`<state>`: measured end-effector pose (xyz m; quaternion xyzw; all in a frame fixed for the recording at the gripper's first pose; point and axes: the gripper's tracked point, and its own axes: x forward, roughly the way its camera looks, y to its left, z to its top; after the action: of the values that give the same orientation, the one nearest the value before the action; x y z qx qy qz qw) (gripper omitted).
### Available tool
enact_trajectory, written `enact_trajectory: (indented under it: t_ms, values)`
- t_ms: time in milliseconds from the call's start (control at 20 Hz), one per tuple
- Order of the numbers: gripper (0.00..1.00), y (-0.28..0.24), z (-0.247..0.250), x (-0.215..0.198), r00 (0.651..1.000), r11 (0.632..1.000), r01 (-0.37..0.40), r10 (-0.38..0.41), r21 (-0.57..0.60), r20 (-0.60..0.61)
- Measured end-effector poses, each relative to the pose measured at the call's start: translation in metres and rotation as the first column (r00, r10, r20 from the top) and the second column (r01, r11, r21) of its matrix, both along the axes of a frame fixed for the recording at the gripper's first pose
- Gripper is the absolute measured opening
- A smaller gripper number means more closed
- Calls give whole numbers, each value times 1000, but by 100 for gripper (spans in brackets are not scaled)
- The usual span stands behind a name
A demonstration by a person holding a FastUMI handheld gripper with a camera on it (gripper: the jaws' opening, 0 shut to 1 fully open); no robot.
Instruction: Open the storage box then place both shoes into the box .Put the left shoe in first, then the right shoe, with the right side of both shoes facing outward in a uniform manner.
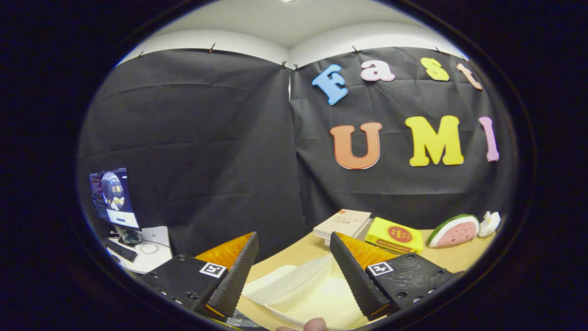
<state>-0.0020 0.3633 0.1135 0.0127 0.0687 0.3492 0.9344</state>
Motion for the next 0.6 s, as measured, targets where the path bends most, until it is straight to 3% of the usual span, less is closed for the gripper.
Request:
enact_trajectory:
  t_ms: [300,600]
  values:
    - [95,-112,-6,14,993,992,119,-118,-33,33]
    - [95,-238,-25,34,961,960,276,-275,-50,24]
